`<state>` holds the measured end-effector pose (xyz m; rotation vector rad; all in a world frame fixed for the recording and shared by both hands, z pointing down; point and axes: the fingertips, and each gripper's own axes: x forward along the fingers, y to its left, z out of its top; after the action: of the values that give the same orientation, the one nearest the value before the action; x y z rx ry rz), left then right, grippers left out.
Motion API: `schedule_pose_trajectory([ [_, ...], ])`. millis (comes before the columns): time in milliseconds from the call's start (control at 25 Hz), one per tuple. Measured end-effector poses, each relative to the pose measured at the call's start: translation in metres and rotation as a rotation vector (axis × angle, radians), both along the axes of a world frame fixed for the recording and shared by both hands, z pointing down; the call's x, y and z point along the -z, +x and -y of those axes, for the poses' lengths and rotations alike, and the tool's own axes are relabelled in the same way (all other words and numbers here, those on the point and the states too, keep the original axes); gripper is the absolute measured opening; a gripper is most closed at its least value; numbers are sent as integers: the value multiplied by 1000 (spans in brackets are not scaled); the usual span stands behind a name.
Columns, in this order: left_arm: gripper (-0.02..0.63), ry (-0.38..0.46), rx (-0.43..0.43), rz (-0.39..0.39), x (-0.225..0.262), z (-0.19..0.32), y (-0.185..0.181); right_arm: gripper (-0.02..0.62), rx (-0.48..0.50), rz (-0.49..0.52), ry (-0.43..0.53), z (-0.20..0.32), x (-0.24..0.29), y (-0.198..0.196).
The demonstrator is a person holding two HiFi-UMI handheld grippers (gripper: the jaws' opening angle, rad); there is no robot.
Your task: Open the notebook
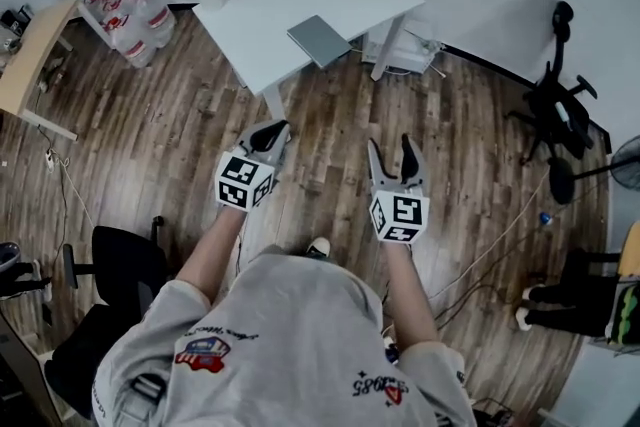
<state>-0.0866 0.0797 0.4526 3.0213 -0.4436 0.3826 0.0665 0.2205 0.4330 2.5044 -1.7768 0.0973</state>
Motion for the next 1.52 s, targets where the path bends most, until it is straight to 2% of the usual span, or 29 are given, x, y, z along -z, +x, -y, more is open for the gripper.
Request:
schedule_pose_trajectory([
  [360,6,-19,90,14,-18,41,19,268,101,-7,-18,52,-15,30],
  [600,6,-40,124,3,-34,83,43,265,153,-33,-23,103,-20,54],
  [760,6,-51,157,-15,-35,133,73,264,197,-46,-32,153,-21,80],
  [920,6,-81,193,-15,-32,188,108,264,255,-54,-97,219,-20,112],
  [1040,6,-94,220,-15,-34,231,121,264,297,-59,-117,273,-19,123],
  [1280,6,-118,285,-22,-47,304,124,265,384,-97,-180,356,-43,122],
  [1520,6,-122,347,-29,-62,340,109,265,431,-163,-298,401,-74,113],
])
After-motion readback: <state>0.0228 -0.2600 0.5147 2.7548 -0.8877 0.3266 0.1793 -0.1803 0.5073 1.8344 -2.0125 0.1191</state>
